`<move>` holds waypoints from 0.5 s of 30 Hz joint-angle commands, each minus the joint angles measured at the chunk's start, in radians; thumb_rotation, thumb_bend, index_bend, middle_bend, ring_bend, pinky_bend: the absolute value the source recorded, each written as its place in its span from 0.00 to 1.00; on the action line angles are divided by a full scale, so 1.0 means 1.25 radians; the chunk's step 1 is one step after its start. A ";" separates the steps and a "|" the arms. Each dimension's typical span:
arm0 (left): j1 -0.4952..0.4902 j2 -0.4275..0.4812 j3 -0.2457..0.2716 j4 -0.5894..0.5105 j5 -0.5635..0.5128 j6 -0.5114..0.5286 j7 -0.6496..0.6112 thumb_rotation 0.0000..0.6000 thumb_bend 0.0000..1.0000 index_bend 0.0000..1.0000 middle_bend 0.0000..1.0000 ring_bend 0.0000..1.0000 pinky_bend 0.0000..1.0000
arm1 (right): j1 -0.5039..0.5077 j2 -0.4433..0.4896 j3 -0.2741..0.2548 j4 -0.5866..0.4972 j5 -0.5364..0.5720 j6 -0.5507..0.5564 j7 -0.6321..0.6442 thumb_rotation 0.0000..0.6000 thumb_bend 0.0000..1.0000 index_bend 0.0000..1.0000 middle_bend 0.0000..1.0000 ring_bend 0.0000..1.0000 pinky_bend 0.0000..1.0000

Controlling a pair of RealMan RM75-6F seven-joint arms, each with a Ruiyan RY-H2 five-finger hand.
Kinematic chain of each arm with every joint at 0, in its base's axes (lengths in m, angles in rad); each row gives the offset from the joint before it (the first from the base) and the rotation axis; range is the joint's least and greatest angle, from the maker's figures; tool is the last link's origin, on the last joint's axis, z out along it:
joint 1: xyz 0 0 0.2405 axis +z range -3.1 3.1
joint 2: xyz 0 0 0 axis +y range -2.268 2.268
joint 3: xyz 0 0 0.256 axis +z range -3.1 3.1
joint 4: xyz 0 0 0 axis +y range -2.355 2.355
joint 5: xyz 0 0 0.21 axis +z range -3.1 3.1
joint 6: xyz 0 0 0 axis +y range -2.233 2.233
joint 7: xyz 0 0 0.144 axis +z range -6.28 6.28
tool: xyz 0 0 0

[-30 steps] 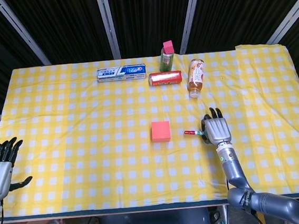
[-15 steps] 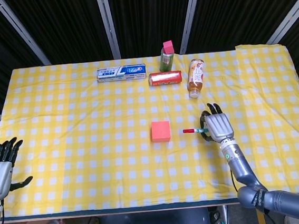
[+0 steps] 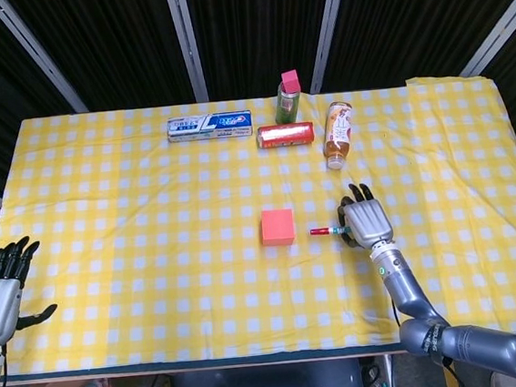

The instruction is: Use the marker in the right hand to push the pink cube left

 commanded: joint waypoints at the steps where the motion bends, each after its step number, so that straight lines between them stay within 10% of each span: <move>1: 0.000 0.002 -0.001 0.000 -0.001 -0.001 -0.006 1.00 0.00 0.06 0.00 0.00 0.03 | 0.006 -0.015 -0.004 0.015 0.004 -0.002 -0.008 1.00 0.45 0.74 0.31 0.01 0.06; 15: -0.002 0.006 0.001 -0.005 0.001 -0.004 -0.015 1.00 0.00 0.06 0.00 0.00 0.03 | 0.038 -0.063 0.018 0.030 0.047 0.016 -0.069 1.00 0.45 0.74 0.31 0.01 0.06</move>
